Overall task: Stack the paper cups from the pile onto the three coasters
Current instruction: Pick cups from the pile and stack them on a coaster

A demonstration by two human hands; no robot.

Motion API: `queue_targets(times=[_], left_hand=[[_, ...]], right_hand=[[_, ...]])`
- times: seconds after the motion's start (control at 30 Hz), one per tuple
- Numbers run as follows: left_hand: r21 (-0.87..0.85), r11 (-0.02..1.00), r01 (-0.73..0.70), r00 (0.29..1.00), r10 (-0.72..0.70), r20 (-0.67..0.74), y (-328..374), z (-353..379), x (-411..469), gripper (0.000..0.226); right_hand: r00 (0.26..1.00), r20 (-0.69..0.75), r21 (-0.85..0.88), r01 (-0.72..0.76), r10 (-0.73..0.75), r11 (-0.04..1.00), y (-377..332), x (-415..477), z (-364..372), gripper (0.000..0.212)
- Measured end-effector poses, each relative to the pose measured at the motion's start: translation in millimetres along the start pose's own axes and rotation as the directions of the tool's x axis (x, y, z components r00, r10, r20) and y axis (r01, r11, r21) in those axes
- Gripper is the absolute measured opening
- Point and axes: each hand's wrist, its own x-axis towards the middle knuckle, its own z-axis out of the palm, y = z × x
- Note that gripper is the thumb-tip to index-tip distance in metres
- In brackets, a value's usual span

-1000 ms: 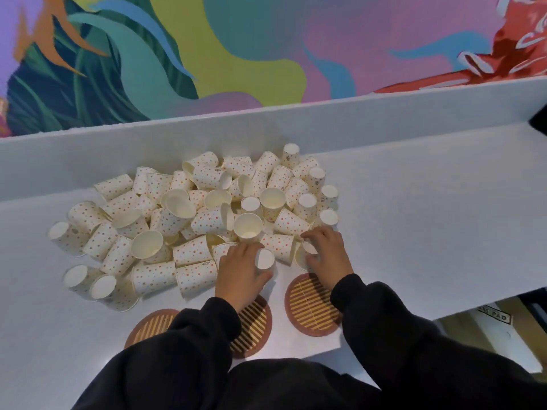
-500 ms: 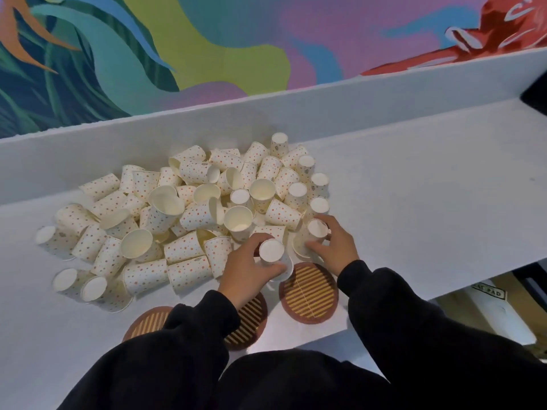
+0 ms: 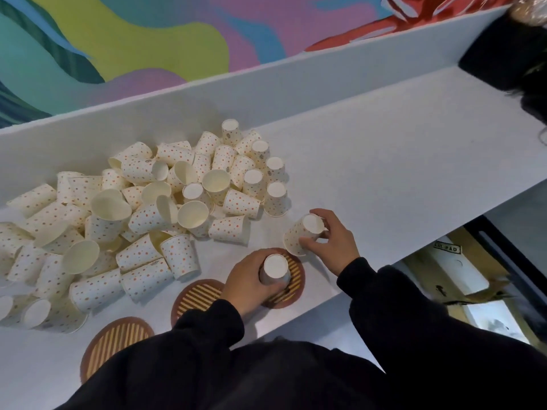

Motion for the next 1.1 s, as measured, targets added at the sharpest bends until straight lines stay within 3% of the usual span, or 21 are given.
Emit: queue_targets(times=[0.23, 0.5, 0.77, 0.9, 1.03, 1.1], left_hand=[[0.136, 0.991, 0.021, 0.998, -0.028, 0.05, -5.9, 5.3, 4.8, 0.086], [0.166, 0.986, 0.029, 0.997, -0.04, 0.063, -14.8, 6.3, 11.5, 0.088], [0.107, 0.993, 0.042, 0.991, -0.056, 0.124, -19.8, -12.7, 13.9, 0.103], [0.084, 0.992, 0.092, 0.995, -0.096, 0.039, -22.6, -54.4, 11.2, 0.082], [0.295, 0.952, 0.081, 0.968, -0.005, -0.25, -24.0, -76.9, 22.4, 0.056], [0.309, 0.949, 0.067, 0.955, 0.029, -0.294, -26.8, -77.1, 30.6, 0.057]], right_hand=[[1.0, 0.031, -0.013, -0.002, 0.002, 1.0, 11.4, 1.2, -3.9, 0.056], [0.998, 0.048, 0.025, 0.032, -0.033, 0.999, 8.8, -1.8, -5.1, 0.062], [0.957, 0.158, -0.005, 0.248, -0.244, 0.969, -7.4, -25.1, 1.9, 0.062], [0.929, 0.257, -0.097, 0.3, -0.267, 0.949, -1.8, -30.5, 15.1, 0.061], [0.927, 0.312, -0.168, 0.271, -0.209, 0.948, 16.4, -30.3, 28.4, 0.062], [0.93, 0.323, -0.178, 0.243, -0.177, 0.953, 26.0, -29.3, 34.4, 0.062]])
